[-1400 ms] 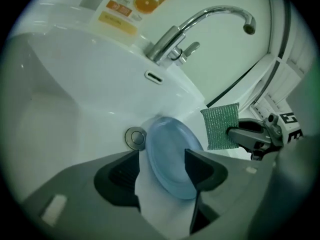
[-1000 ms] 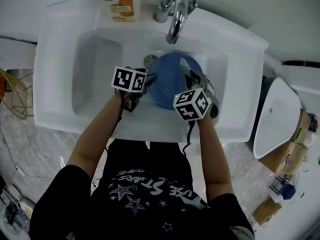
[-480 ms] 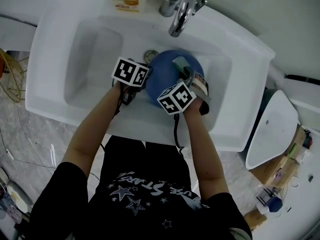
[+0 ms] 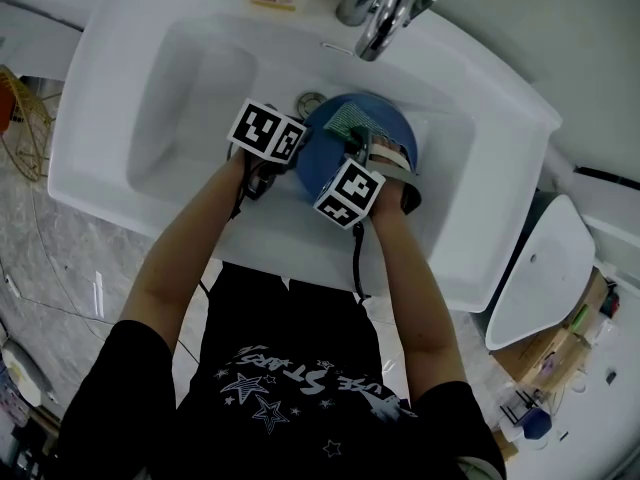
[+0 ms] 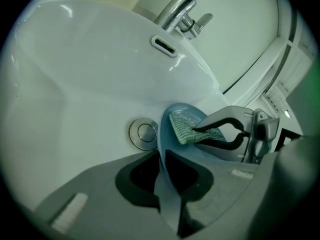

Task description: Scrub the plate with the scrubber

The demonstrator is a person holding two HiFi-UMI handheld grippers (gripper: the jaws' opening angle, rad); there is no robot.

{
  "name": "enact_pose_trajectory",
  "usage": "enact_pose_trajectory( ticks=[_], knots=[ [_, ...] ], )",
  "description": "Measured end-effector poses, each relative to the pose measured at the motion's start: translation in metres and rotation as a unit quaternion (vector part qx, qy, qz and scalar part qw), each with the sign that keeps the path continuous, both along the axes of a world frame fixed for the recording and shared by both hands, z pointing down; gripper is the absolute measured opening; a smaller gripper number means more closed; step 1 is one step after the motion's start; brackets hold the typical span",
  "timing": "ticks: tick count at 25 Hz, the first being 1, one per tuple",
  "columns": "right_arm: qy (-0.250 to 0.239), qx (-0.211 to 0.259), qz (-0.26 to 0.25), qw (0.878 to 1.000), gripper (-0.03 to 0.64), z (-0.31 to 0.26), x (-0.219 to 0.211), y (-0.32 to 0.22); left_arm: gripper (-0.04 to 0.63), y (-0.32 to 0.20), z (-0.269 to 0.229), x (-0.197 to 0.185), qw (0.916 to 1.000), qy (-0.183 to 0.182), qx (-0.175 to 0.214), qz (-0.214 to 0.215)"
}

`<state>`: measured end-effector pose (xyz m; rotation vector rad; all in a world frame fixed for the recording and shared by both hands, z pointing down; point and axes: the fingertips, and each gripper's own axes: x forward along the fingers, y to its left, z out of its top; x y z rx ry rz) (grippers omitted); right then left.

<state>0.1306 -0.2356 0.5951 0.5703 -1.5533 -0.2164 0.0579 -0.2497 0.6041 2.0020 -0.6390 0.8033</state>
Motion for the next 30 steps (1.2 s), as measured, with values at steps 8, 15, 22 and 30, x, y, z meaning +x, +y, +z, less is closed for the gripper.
enact_pose_trajectory(
  ticks=[8, 15, 22, 30],
  knots=[
    [0.076, -0.008, -0.18, 0.981, 0.103, 0.01, -0.017, 0.011, 0.041, -0.005, 0.002, -0.003, 1.0, -0.005, -0.001, -0.003],
    [0.086, -0.035, -0.312, 0.945, 0.104, 0.008, -0.032, 0.032, 0.028, -0.007, 0.002, -0.006, 0.9992, 0.01, -0.015, -0.037],
    [0.103, -0.066, -0.402, 0.907, 0.104, 0.002, -0.038, 0.068, 0.028, -0.006, 0.001, -0.006, 0.9993, 0.009, -0.014, -0.034],
    [0.093, -0.13, -0.436, 0.886, 0.104, -0.008, -0.019, 0.111, 0.029, -0.006, 0.002, -0.006, 0.9996, 0.003, -0.01, -0.027]
  ],
)
